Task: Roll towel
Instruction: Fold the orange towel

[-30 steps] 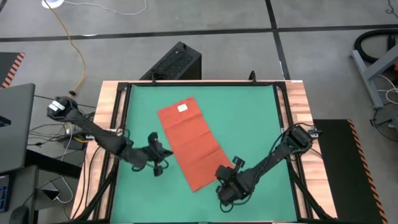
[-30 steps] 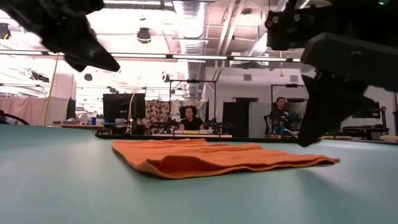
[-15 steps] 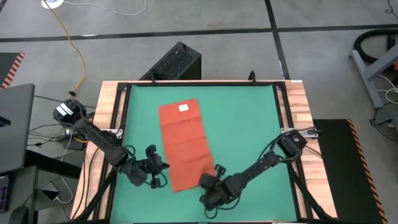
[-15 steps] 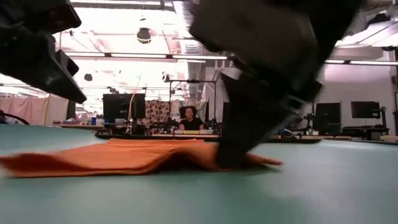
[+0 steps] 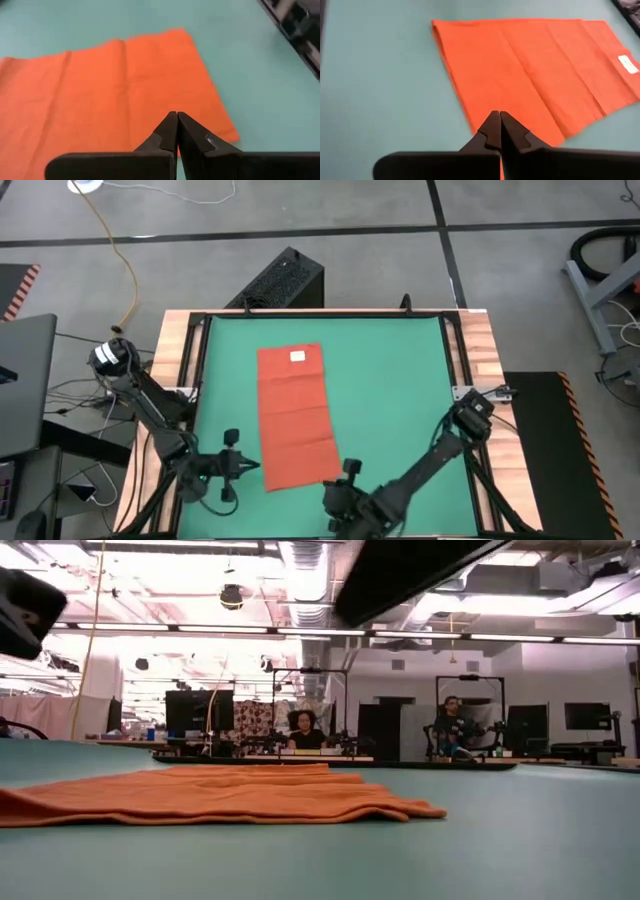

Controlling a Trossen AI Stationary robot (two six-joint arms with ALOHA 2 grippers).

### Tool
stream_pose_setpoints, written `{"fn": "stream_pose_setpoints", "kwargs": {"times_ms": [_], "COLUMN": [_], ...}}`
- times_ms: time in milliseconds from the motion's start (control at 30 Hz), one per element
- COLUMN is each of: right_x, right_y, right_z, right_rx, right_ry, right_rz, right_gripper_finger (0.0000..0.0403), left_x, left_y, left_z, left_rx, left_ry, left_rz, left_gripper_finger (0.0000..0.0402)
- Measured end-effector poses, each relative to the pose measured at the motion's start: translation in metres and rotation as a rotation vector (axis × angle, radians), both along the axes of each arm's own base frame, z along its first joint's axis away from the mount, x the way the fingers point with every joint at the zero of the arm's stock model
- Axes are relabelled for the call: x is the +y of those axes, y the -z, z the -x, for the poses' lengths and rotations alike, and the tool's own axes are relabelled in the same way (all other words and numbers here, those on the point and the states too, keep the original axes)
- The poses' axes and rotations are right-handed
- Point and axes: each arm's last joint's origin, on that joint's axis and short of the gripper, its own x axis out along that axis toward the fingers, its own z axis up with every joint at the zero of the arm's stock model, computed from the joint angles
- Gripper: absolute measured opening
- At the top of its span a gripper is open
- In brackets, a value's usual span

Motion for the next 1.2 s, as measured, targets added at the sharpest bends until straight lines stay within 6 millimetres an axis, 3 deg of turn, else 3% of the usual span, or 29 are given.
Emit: {"fn": "stream_pose_setpoints", "kwargs": {"times_ms": [100, 300, 533, 733, 1000, 1200], "right_x": [0.002, -0.014, -0.024, -0.035, -0.031, -0.031], "right_y": [0.002, 0.032, 0.034, 0.034, 0.034, 0.060], "right_z": [0.005, -0.002, -0.009, -0.017, -0.015, -0.008], "right_rx": [-0.022, -0.034, -0.007, 0.003, 0.011, -0.016], "right_ry": [0.036, 0.094, 0.104, 0.117, 0.098, 0.080], "right_rz": [-0.023, -0.045, -0.071, -0.052, -0.075, -0.122], "right_gripper_finger": [0.0008, 0.0008, 0.0007, 0.0007, 0.0007, 0.0007], "left_x": [-0.007, -0.027, -0.052, -0.059, -0.059, -0.055], "left_y": [0.010, 0.038, 0.048, 0.063, 0.071, 0.075], "left_z": [0.003, -0.008, -0.022, -0.026, -0.023, -0.016], "left_rx": [-0.009, 0.029, 0.060, 0.111, 0.217, 0.287], "left_ry": [-0.032, 0.025, 0.038, 0.038, 0.019, -0.030], "left_rz": [0.017, 0.001, -0.013, -0.005, 0.048, 0.052], "left_gripper_finger": [0.0000, 0.0000, 0.0000, 0.0000, 0.0000, 0.0000]}}
